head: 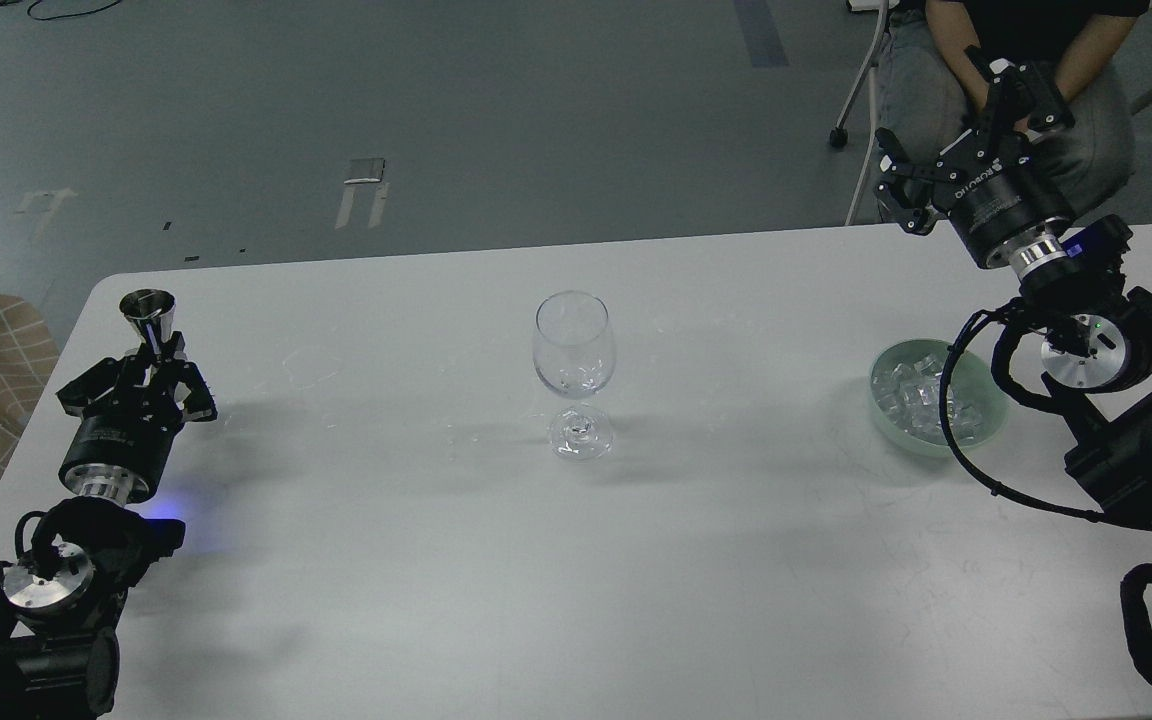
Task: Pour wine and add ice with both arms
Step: 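Lift the metal jigger upright with the left gripper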
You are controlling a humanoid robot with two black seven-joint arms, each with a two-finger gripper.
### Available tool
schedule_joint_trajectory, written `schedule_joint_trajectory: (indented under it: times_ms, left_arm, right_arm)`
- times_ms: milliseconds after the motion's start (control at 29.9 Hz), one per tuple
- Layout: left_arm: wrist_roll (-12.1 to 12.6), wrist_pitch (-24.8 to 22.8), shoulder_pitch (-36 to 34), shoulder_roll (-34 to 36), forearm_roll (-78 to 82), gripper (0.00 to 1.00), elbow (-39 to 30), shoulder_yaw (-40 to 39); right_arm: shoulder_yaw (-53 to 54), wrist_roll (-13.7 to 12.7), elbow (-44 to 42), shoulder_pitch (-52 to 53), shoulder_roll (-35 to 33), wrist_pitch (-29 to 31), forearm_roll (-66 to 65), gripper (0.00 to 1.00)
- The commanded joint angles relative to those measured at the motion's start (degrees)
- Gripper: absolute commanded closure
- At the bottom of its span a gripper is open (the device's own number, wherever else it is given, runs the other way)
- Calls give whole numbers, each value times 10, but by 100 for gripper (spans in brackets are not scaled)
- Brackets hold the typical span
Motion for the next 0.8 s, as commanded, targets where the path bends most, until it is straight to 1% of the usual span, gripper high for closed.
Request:
schedule_joint_trajectory:
  times_ms: [0, 167, 334, 401, 468, 534, 768]
  left_arm:
    - [-1, 0, -1, 0, 0, 85, 0, 0]
    - [-2, 0, -2, 0, 0, 90, -2, 0]
    - [-4, 0, -2, 0, 0, 97, -2, 0]
    - [-4, 0, -2, 0, 1, 98, -2, 0]
    - [-9, 0, -2, 0, 1, 100, -2, 0]
    - [-20, 0, -2, 1, 3, 100, -2, 1]
    - [-22, 0, 0, 1, 3, 100, -2, 1]
  right_arm:
    - [1, 0, 0, 0, 2, 0, 0, 0]
    - [1, 0, -1, 1, 1, 0, 0, 0]
    - [1, 0, -1, 4, 1, 0, 0, 0]
    - [1, 0, -1, 4, 1, 0, 0, 0]
    - [0, 0, -1, 4, 0, 0, 0, 0]
    - [0, 0, -2, 4, 1, 0, 0, 0]
    - [0, 0, -2, 5, 1, 0, 0, 0]
